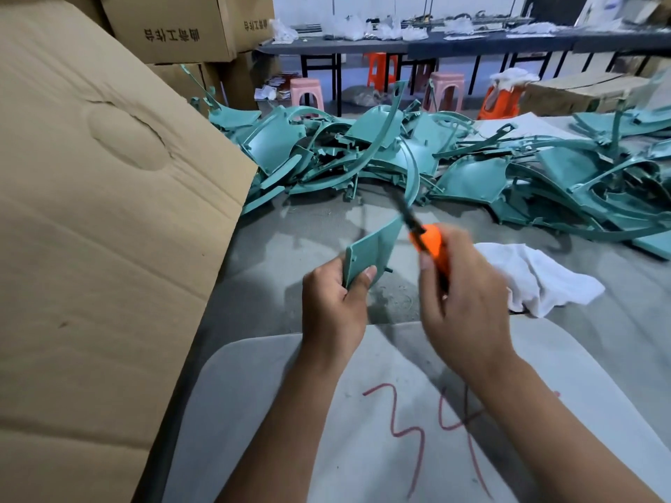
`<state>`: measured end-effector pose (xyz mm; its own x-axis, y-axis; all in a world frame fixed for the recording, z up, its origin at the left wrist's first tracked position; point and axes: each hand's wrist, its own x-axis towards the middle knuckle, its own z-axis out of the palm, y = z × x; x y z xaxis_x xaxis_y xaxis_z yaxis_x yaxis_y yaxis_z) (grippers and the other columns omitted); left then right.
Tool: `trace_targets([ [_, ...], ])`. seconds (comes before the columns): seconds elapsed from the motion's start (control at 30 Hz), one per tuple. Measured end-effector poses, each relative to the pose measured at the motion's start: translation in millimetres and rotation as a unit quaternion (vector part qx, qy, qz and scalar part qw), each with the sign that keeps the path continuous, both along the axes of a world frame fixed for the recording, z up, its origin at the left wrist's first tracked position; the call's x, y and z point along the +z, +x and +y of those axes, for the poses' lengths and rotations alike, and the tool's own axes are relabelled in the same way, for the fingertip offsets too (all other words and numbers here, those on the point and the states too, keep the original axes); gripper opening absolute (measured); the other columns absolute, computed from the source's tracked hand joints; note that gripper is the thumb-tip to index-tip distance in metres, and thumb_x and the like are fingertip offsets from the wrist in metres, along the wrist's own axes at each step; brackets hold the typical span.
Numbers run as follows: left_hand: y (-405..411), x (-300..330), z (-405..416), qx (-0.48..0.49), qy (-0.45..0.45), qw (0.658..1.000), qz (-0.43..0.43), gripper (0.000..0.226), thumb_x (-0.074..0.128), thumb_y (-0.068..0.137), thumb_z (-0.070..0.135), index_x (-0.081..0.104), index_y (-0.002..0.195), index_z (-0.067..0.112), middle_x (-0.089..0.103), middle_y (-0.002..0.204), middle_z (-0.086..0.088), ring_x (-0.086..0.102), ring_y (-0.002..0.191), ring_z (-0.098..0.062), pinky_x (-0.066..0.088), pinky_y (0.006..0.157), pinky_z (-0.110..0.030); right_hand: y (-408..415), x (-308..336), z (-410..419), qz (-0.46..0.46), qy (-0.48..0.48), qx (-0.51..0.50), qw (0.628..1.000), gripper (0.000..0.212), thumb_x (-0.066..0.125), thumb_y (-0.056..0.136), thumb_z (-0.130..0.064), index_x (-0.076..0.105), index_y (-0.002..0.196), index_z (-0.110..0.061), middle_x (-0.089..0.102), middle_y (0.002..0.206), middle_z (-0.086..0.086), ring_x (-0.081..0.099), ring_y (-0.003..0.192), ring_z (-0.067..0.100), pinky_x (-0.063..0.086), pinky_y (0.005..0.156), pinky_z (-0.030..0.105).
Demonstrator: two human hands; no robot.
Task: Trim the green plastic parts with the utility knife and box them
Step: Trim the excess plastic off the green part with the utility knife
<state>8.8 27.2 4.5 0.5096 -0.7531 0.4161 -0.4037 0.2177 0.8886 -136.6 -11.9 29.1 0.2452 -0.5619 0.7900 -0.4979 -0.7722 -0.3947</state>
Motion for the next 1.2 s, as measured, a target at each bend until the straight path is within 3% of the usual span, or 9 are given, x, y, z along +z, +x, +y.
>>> trace_targets([
  [0.13, 1.1, -1.6, 1.2, -0.013, 0.0, 1.0, 0.019, 0.023, 0.074, 0.092, 0.011, 0.067, 0.077, 0.027, 0.066, 0.064, 0.025, 0.057, 0.059, 0.008, 0.044, 0.056, -0.014, 9.8, -4.6, 7.3, 0.076, 0.036, 0.075, 0.994, 0.022, 0.045, 0.108, -0.025, 0.061, 0.113, -0.01, 0.052, 0.084, -0.011, 0.05, 0.068, 0.016, 0.032, 0.06, 0.028],
  [0.27, -0.9, 2.9, 2.5, -0.072, 0.005, 0.996, 0.046, 0.011, 0.073, 0.093, 0.008, 0.073, 0.085, 0.015, 0.074, 0.075, 0.002, 0.061, 0.067, -0.003, 0.05, 0.061, -0.026, 3.5, -6.5, 4.6, 0.06, 0.035, 0.07, 0.995, 0.019, 0.048, 0.108, -0.024, 0.062, 0.112, -0.012, 0.047, 0.08, -0.015, 0.043, 0.065, 0.009, 0.035, 0.058, 0.029],
  [0.33, -4.7, 3.8, 2.8, -0.083, 0.006, 0.993, 0.078, 0.011, 0.071, 0.093, 0.005, 0.074, 0.089, 0.015, 0.076, 0.079, 0.003, 0.066, 0.072, -0.005, 0.053, 0.065, -0.024, 1.9, -7.8, 1.4, 0.045, 0.045, 0.059, 0.996, 0.016, 0.048, 0.108, -0.024, 0.06, 0.109, -0.013, 0.043, 0.076, -0.017, 0.038, 0.061, 0.005, 0.033, 0.057, 0.026],
  [0.47, 3.7, 2.1, 3.4, -0.056, -0.003, 0.992, 0.114, 0.012, 0.071, 0.088, 0.017, 0.073, 0.093, 0.028, 0.079, 0.092, 0.009, 0.074, 0.087, -0.01, 0.06, 0.072, -0.026, -7.3, -10.2, -16.3, 0.009, 0.08, -0.031, 0.996, 0.013, 0.049, 0.106, -0.018, 0.057, 0.099, -0.012, 0.042, 0.064, -0.012, 0.04, 0.053, 0.005, 0.027, 0.052, 0.02],
  [0.6, 12.4, -0.5, 2.0, -0.048, 0.008, 0.995, 0.091, 0.013, 0.067, 0.083, 0.023, 0.073, 0.094, 0.028, 0.078, 0.092, 0.011, 0.074, 0.089, -0.012, 0.061, 0.077, -0.031, -18.4, -13.1, -27.5, -0.005, 0.123, -0.113, 0.986, 0.009, 0.054, 0.104, -0.012, 0.058, 0.096, -0.008, 0.052, 0.061, 0.003, 0.044, 0.053, 0.025, 0.038, 0.051, 0.041],
  [0.8, 10.8, -0.8, 0.9, -0.037, 0.009, 0.996, 0.08, 0.006, 0.068, 0.083, 0.023, 0.073, 0.086, 0.025, 0.078, 0.086, 0.0, 0.074, 0.083, -0.024, 0.062, 0.074, -0.047, -0.3, -7.2, 0.1, 0.055, 0.07, 0.119, 0.989, 0.02, 0.047, 0.109, -0.026, 0.063, 0.111, -0.014, 0.052, 0.07, -0.01, 0.045, 0.057, 0.01, 0.039, 0.055, 0.03],
  [0.9, 12.1, 1.0, 2.9, -0.044, 0.016, 0.995, 0.094, 0.009, 0.068, 0.083, 0.022, 0.074, 0.089, 0.025, 0.078, 0.089, 0.001, 0.075, 0.086, -0.024, 0.062, 0.078, -0.046, -0.8, -10.8, -6.3, 0.048, 0.077, 0.085, 0.992, 0.021, 0.046, 0.108, -0.027, 0.063, 0.106, -0.014, 0.055, 0.069, -0.009, 0.049, 0.055, 0.013, 0.039, 0.054, 0.033],
  [1.07, 12.3, 3.4, 4.0, -0.049, 0.02, 0.997, 0.057, 0.019, 0.065, 0.083, 0.022, 0.075, 0.099, 0.018, 0.078, 0.093, 0.002, 0.074, 0.09, -0.019, 0.06, 0.08, -0.037, -27.3, -14.7, -36.9, 0.011, 0.174, -0.126, 0.977, 0.014, 0.053, 0.105, -0.017, 0.061, 0.096, -0.01, 0.061, 0.066, 0.011, 0.048, 0.055, 0.026, 0.029, 0.055, 0.039],
  [1.2, 9.8, 2.6, 1.9, -0.034, 0.028, 0.999, 0.013, 0.031, 0.063, 0.084, 0.026, 0.076, 0.103, 0.006, 0.078, 0.09, 0.0, 0.072, 0.082, -0.016, 0.06, 0.074, -0.037, -18.1, -6.3, -18.8, -0.022, 0.054, 0.009, 0.998, 0.015, 0.05, 0.106, -0.016, 0.063, 0.104, -0.01, 0.059, 0.067, -0.001, 0.051, 0.057, 0.014, 0.04, 0.056, 0.027],
])
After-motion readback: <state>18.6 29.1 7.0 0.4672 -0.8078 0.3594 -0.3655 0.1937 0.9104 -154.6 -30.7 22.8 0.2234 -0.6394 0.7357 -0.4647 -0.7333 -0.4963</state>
